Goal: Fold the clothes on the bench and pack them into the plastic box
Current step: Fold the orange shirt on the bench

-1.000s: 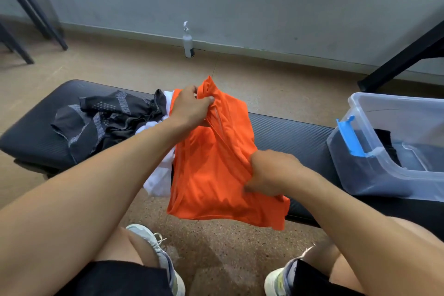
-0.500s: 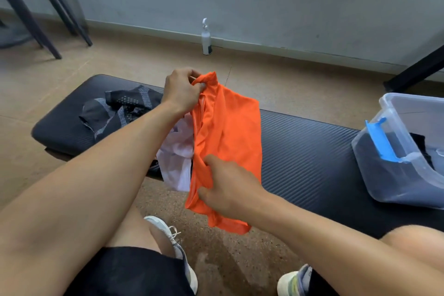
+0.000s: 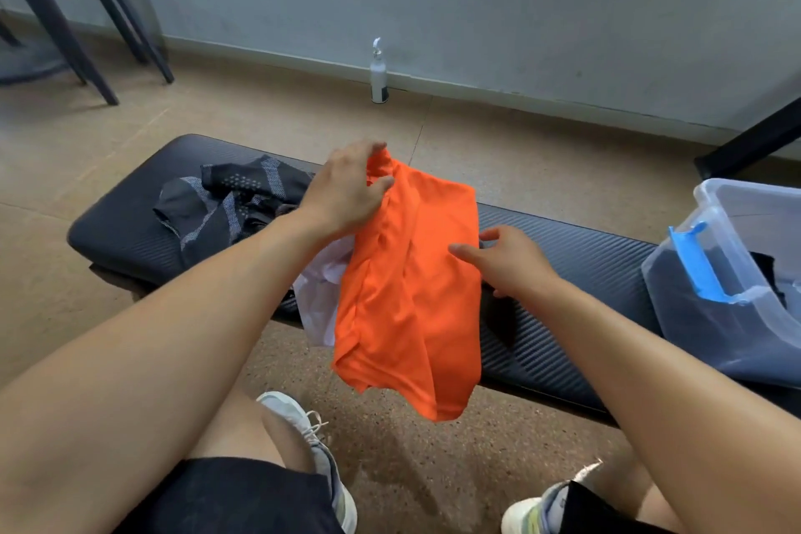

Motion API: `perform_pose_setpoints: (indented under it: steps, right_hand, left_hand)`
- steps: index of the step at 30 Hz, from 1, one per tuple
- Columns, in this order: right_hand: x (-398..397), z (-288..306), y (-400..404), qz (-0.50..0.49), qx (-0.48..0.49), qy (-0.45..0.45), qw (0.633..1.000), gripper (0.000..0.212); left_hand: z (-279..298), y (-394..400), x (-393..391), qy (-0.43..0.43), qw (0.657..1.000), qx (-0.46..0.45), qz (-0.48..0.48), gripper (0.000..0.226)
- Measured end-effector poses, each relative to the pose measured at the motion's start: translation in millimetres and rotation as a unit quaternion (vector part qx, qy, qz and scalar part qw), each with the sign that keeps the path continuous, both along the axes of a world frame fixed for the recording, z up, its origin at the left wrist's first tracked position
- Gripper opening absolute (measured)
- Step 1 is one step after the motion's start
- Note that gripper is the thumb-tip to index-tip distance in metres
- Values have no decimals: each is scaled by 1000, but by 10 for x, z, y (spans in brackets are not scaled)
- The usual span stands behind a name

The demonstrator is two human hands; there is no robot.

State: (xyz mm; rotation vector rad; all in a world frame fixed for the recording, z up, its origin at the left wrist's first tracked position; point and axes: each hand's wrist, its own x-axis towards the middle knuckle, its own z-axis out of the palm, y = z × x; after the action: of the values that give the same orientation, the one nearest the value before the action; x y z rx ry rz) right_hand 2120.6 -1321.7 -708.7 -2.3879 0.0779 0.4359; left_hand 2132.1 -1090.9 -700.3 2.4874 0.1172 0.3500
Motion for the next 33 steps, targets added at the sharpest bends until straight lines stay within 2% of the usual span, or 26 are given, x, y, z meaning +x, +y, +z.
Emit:
perform_pose_setpoints:
  steps: [2,5,9,13,15,18,20,22,24,28,33]
  right_hand:
    - [-3,-41,44,-6,39,24,999,32]
    - [36,-115,104,-35,40,-10,999,31]
    - [144,-4,-16,-38,24,-13,999,23]
    - [224,128,-358,-14,-95,-65,993,18]
    - [231,162,-504,-1,-162,-66,985,27]
    - [207,162,-598,13,-246,-49,968,45]
    - [175,143,-559,33,-273,-92,957,55]
    - [132,146,-463,93,-258,-123,954,68]
    - [104,111,-365,183,-237,-103,949,81]
    - [71,-91,-261,275,-231,-32,933,112]
    - [30,-141,-150,296,-241,-10,924,115]
  left_hand:
    - [-5,4,-10,15,999,-12,36,54]
    - [-15,67,-17,14,997,-32,73,53]
    - [-133,150,-34,63,997,-4,33,52]
    - [-276,227,20,80,996,43,7,52]
    - [-307,230,37,89,992,87,-4,59]
    - [-287,146,18,108,966,230,-40,78]
    - [-238,30,-4,87,951,285,-85,80]
    - [-201,-100,-30,81,938,305,-142,75]
    - [-209,-199,-42,110,931,302,-171,63]
    - [-188,-223,-19,127,935,295,-148,35]
    - [-102,-55,-26,138,904,385,-127,32]
